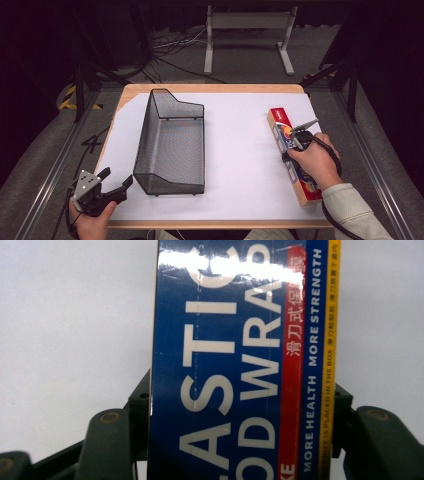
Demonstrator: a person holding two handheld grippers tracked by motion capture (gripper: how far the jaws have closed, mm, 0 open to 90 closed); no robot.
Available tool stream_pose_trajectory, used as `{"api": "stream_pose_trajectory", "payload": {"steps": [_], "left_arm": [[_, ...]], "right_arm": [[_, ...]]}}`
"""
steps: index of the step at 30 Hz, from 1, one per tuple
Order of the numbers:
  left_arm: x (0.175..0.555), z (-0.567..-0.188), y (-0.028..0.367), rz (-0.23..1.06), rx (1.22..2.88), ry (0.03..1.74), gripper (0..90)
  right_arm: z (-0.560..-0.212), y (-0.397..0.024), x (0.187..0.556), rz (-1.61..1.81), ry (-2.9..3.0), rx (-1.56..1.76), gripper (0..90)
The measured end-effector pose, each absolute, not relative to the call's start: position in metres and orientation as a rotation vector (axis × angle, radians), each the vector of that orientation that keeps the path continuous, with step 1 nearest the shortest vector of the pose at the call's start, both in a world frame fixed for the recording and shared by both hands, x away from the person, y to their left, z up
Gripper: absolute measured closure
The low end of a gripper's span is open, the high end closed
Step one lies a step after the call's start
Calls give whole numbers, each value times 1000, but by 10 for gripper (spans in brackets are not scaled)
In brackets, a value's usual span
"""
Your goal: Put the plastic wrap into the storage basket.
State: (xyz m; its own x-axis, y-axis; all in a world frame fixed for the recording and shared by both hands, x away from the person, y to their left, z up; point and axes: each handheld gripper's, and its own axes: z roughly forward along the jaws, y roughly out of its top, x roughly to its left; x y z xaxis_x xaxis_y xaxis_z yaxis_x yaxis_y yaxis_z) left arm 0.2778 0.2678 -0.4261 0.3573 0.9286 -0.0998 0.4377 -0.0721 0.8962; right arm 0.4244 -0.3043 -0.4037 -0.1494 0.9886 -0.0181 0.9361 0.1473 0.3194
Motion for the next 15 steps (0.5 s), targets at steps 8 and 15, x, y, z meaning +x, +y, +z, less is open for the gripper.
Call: {"api": "stream_pose_trajectory", "payload": {"steps": [8,15], "left_arm": [[278,-426,267,652,1683,1231,188],[278,-426,268,653,1676,1232,188]], "right_arm": [[-398,-305,422,383,2191,1884,401],[-388,-302,420,428,2189,1872,401]]}}
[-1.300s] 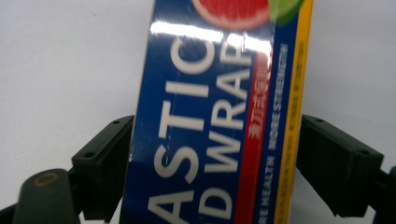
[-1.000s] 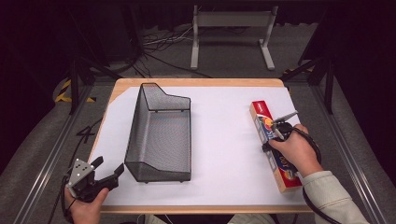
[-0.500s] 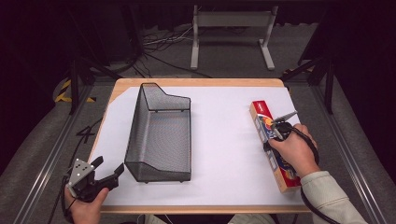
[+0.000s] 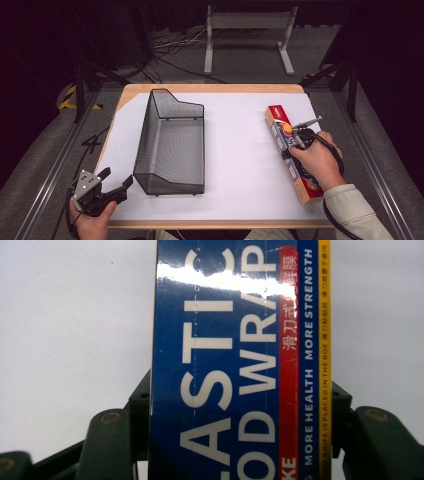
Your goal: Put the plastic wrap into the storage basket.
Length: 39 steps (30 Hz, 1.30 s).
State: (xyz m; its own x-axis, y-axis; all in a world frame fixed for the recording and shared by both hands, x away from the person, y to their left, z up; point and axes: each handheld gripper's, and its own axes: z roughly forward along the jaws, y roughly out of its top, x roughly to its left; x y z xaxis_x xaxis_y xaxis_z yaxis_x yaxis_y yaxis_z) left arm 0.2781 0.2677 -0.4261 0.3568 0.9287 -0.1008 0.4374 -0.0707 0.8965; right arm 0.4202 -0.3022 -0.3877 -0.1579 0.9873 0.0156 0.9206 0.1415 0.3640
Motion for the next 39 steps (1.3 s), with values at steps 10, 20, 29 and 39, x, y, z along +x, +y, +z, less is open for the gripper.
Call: {"api": "stream_pose_trajectory", "payload": {"steps": [10,20,29,39], "left_arm": [[278,-426,268,655,1683,1235,188],[279,-427,269,650,1676,1248,187],[278,-427,269,653,1672,1248,187],[273,-428,274,661,1665,1259,187]], "right_arm": [[-365,-290,418,461,2185,1835,401],[-344,-276,418,478,2197,1784,401],[-331,-257,418,499,2216,1752,401],[-318,-225,418,532,2271,1697,401]]}}
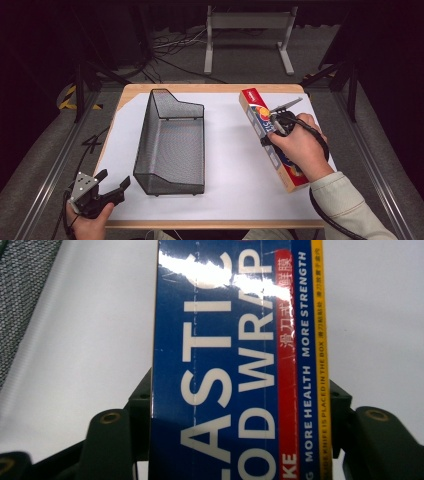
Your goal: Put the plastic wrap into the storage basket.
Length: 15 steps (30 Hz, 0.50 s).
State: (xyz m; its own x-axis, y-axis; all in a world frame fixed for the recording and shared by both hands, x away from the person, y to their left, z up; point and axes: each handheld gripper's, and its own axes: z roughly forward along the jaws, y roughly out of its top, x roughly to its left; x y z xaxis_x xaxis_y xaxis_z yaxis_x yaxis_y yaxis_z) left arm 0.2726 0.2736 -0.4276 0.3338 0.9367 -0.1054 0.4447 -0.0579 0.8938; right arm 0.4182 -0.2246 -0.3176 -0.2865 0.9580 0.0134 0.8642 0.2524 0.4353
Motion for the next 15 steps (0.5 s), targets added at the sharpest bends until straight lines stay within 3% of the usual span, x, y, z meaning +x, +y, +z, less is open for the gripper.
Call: {"api": "stream_pose_trajectory", "payload": {"steps": [15], "left_arm": [[265,-429,277,669,1667,1271,187]], "right_arm": [[-309,-182,417,560,2332,1624,401]]}}
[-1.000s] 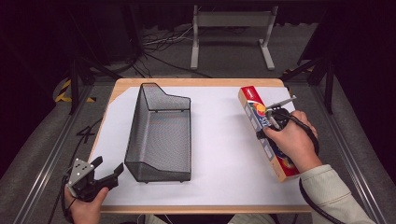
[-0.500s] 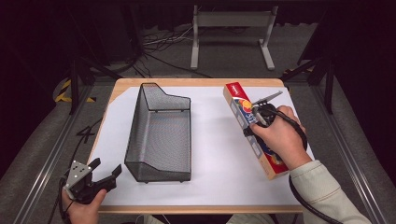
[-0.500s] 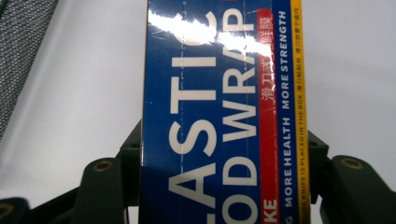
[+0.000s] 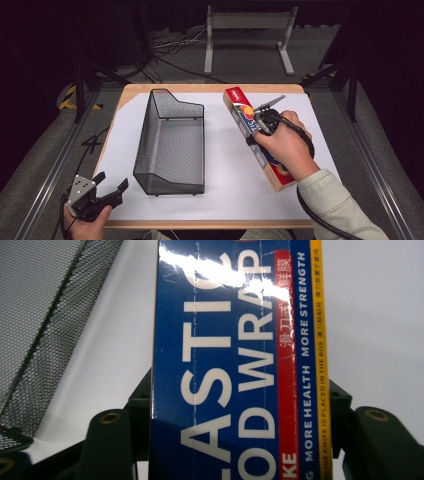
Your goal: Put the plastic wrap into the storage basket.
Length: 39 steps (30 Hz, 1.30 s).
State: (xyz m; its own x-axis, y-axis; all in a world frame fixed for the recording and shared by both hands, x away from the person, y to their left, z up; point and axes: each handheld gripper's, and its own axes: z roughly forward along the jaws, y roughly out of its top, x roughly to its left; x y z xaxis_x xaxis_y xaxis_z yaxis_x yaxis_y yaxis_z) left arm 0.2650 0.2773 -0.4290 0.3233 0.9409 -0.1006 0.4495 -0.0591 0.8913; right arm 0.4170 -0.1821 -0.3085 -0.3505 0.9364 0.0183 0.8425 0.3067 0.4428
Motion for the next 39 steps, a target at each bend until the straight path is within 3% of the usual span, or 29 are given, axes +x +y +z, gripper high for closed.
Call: {"api": "stream_pose_trajectory", "payload": {"steps": [39], "left_arm": [[266,-429,278,655,1658,1260,187]], "right_arm": [[-290,-70,413,675,2482,1441,400]]}}
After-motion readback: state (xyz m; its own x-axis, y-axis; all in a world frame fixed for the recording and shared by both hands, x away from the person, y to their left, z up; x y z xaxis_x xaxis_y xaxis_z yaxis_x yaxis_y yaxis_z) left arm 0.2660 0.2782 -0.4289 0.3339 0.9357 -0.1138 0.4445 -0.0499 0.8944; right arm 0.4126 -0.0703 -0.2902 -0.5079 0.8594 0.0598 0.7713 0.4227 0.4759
